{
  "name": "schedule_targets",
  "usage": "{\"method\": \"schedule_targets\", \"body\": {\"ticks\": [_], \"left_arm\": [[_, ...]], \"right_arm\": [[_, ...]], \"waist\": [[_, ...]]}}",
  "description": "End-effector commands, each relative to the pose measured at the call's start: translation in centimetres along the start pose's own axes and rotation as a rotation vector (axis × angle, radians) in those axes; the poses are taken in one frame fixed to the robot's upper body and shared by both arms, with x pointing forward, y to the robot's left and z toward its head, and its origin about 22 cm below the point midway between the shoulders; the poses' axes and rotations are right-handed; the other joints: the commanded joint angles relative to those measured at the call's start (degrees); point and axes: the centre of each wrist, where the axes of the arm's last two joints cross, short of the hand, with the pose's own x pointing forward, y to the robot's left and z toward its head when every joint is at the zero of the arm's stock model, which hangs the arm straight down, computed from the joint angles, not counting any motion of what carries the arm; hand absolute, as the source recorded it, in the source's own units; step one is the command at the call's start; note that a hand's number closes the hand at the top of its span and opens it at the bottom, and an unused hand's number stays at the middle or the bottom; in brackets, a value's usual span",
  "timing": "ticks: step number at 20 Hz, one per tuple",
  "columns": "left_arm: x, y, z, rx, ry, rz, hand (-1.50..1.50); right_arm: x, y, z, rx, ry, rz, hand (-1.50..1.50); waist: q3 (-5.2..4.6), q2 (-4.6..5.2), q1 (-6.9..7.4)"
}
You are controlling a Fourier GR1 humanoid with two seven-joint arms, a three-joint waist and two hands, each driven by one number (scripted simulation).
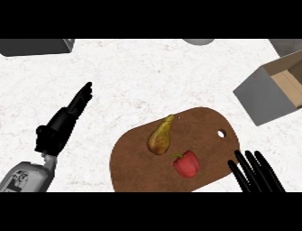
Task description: Pick the bell pepper from the cutting board and place it in the cardboard box
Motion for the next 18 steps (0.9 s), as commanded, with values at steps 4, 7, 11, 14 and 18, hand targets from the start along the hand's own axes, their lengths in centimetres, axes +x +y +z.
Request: {"method": "schedule_targets", "body": {"ticks": [4, 7, 11, 14, 18], "left_arm": [[2.7, -0.8, -0.8, -0.036, -0.041, 0.003, 0.0], [1.8, -2.1, -0.4, -0.072, -0.031, -0.011, 0.0], [2.0, -1.8, -1.1, -0.074, -0.034, -0.002, 0.0], [1.8, -3.3, 0.5, -0.073, -0.047, -0.003, 0.0], [2.6, -1.4, -1.0, -0.071, -0.056, -0.004, 0.0]], "right_arm": [[7.1, -4.4, 2.3, 0.179, 0.14, 0.033, -1.5], [10.1, -5.7, 2.4, 0.205, 0.194, 0.015, -1.5], [13.1, -4.8, 0.0, 0.185, 0.213, 0.0, -1.5], [13.8, -2.7, -1.8, 0.209, 0.212, -0.005, -1.5], [14.3, -2.8, -1.4, 0.224, 0.249, 0.033, -1.5]], "waist": [[0.21, 0.8, 2.68], [0.36, 1.04, 3.71], [0.48, 1.28, 4.53], [0.52, 1.3, 5.0], [0.53, 1.25, 4.64]]}}
